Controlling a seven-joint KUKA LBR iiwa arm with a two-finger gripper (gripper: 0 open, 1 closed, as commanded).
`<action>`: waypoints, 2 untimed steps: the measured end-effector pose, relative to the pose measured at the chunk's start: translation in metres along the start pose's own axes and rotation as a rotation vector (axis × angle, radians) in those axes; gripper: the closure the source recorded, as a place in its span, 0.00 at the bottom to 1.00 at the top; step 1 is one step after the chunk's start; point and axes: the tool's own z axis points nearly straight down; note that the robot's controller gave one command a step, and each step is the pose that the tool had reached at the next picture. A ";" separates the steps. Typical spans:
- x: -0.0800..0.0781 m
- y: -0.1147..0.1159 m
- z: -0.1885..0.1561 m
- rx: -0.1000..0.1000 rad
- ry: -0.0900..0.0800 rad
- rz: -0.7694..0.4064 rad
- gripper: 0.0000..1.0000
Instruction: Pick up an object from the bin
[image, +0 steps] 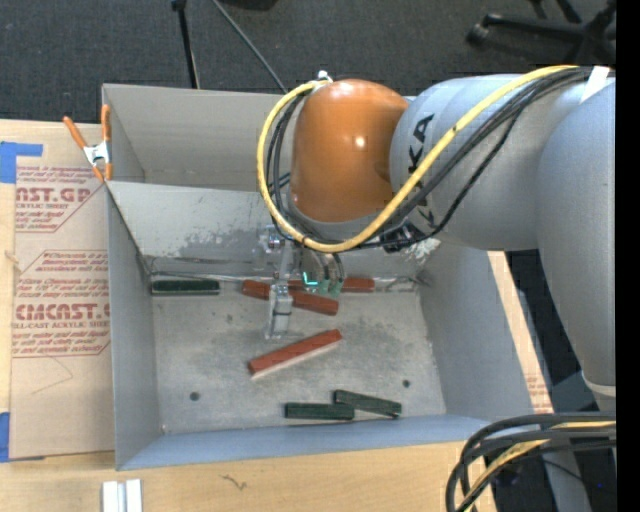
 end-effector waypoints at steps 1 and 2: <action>0.035 -0.074 0.135 0.003 0.002 -0.089 0.00; 0.037 -0.064 0.099 -0.001 -0.009 -0.030 0.00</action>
Offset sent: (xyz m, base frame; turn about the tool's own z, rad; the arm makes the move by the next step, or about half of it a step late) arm -0.0331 -0.0719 -0.1296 -0.0914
